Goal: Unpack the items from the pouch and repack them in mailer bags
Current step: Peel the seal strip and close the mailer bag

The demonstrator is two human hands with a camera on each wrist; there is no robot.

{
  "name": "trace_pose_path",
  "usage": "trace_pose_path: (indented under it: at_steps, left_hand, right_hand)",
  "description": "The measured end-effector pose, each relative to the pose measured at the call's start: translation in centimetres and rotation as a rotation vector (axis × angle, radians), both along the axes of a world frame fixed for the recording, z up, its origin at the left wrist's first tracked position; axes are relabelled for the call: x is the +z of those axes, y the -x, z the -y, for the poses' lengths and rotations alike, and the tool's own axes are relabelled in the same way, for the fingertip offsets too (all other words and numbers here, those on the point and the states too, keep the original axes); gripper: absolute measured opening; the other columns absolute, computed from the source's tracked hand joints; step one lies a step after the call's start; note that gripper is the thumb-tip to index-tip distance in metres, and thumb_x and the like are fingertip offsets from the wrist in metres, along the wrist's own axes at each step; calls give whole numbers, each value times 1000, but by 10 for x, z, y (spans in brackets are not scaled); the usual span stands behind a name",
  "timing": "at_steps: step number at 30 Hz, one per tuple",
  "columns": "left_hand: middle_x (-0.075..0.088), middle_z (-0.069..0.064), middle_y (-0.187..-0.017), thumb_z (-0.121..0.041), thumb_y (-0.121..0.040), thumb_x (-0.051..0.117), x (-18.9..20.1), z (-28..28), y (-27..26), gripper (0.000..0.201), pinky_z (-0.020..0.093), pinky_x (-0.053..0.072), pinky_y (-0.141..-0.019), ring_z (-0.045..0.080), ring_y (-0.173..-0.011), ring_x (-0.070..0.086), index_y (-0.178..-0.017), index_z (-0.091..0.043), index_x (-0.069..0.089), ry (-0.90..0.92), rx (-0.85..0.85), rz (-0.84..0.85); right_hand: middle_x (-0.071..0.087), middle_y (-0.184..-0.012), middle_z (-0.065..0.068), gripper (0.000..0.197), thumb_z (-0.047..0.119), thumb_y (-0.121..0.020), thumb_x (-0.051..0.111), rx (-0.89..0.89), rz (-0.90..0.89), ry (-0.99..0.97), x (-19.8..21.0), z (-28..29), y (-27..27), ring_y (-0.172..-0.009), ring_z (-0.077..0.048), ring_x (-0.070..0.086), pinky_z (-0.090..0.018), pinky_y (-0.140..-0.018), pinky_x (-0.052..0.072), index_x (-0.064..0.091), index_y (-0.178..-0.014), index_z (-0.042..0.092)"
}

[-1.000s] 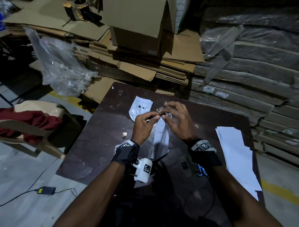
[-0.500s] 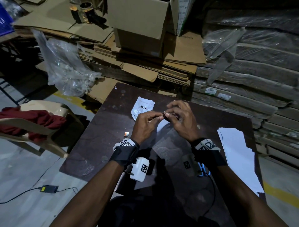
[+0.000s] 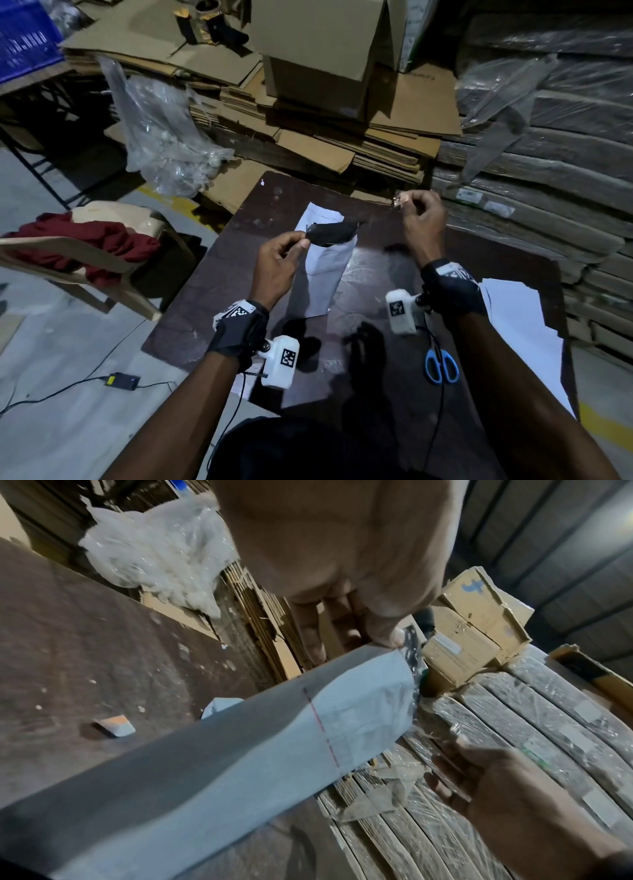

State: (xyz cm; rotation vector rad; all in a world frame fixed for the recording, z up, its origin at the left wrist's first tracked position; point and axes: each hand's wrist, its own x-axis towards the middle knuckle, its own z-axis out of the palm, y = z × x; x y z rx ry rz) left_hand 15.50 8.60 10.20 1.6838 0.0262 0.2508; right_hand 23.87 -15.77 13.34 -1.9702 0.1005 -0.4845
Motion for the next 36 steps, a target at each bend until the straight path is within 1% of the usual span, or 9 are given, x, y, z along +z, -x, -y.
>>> trace_pose_path:
  at_steps: [2, 4, 7, 10, 13, 21, 29, 32, 36]
  left_hand:
    - [69, -12, -84, -3, -93, 61, 3, -7, -1, 12, 17, 49, -75, -2, -79, 61, -95, -11, 69, -5, 45, 6]
    - [66, -17, -75, -2, -94, 59, 5, -16, -2, 12, 12, 46, -68, -7, -71, 56, -94, -10, 66, 2, 104, 11]
    - [55, -5, -70, -4, -97, 55, 7, -32, -2, 9, 11, 40, -56, -4, -59, 47, -94, -11, 61, -5, 185, 14]
    - [49, 7, -75, -7, -98, 53, 12, -50, -5, 8, 12, 37, -57, -1, -60, 42, -95, -10, 59, -21, 249, 26]
    - [50, 10, -79, -4, -99, 51, 19, -67, -9, 7, 11, 38, -59, 5, -66, 44, -98, -2, 58, -61, 277, 29]
    - [50, 9, -77, -7, -99, 53, 27, -97, -35, 14, 16, 37, -58, 11, -66, 43, -92, -18, 58, -151, 298, 28]
    - [44, -1, -71, -14, -98, 55, 21, -102, -57, 12, 16, 34, -59, 6, -63, 37, -91, -23, 59, -100, 228, 27]
    - [45, 3, -72, -14, -98, 55, 22, -100, -59, 8, 16, 35, -59, 6, -63, 37, -93, -19, 60, -78, 223, 20]
    - [48, 2, -72, -12, -98, 55, 29, -92, -59, 9, 13, 36, -59, 3, -62, 40, -99, -5, 62, -98, 173, 10]
  right_hand:
    - [63, -107, -7, 11, 22, -94, 58, -46, -73, -41, -14, -2, -22, -96, -14, 58, -4, -71, 40, 66, -91, 14]
    - [67, -106, -5, 13, 26, -92, 60, -53, -165, -70, -32, -7, -40, -97, -18, 63, -21, -78, 49, 67, -87, 17]
    - [71, -95, -5, 12, 24, -91, 62, -30, -272, -55, -56, -23, -56, -85, -22, 66, -32, -76, 54, 66, -84, 16]
    - [70, -92, -6, 8, 13, -91, 62, 29, -328, -75, -74, -42, -65, -73, -12, 63, -13, -62, 50, 68, -87, 10]
    - [70, -94, -10, 11, 5, -89, 61, 100, -400, -52, -90, -62, -70, -72, -13, 62, -10, -58, 47, 71, -92, 2]
    - [73, -71, 1, 24, 12, -75, 69, 264, -542, 1, -144, -99, -92, -72, -21, 70, -45, -74, 59, 71, -56, 27]
    - [75, -85, -9, 11, 14, -80, 67, 247, -664, 169, -148, -106, -92, -84, -25, 70, -26, -71, 53, 76, -77, 8]
    - [74, -101, -9, 19, 22, -82, 69, 159, -690, 225, -136, -98, -94, -96, -26, 68, -31, -84, 54, 76, -95, 10]
    - [73, -85, -1, 9, 23, -83, 69, 137, -570, 115, -100, -91, -90, -79, -20, 67, -33, -75, 55, 75, -83, 17]
